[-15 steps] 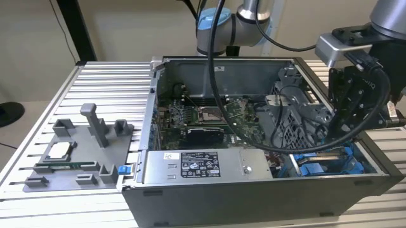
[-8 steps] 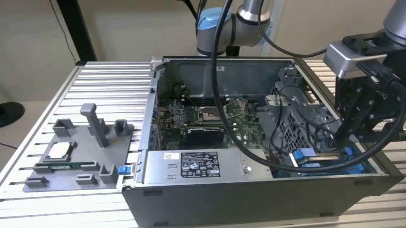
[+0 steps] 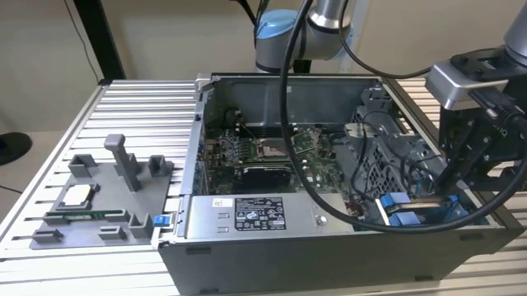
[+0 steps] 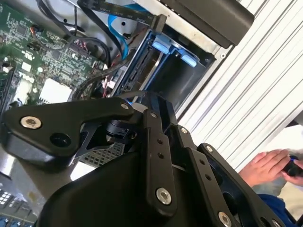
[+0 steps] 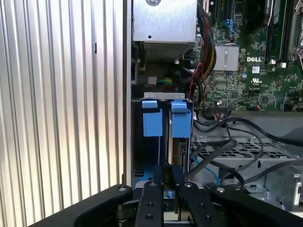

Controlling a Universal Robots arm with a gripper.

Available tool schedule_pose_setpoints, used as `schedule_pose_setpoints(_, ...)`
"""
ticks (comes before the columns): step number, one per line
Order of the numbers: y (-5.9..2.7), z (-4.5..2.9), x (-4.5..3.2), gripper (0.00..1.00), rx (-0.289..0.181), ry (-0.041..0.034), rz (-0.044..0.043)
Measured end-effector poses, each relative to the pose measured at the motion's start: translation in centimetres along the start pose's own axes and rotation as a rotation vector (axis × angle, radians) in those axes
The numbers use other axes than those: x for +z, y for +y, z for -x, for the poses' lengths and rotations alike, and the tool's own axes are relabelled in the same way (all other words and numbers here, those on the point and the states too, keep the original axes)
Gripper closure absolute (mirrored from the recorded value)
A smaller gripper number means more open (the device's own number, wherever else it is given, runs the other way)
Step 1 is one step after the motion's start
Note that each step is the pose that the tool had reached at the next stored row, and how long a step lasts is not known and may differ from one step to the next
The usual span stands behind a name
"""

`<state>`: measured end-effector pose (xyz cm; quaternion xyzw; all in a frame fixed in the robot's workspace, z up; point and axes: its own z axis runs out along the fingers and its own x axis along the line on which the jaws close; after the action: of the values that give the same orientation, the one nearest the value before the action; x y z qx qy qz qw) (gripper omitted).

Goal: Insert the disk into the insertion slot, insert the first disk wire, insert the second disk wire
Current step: 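Insert the first disk wire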

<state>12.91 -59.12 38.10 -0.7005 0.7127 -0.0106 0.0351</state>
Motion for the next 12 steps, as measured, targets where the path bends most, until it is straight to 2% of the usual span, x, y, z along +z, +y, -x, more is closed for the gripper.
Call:
schedule_pose_setpoints(8,-1.06,0.00,0.61,1.00,0.020,-0.0271,-0.0018)
schedule_pose_setpoints(12,-1.07,0.00,0.60,1.00,0.020,-0.0274,-0.0021)
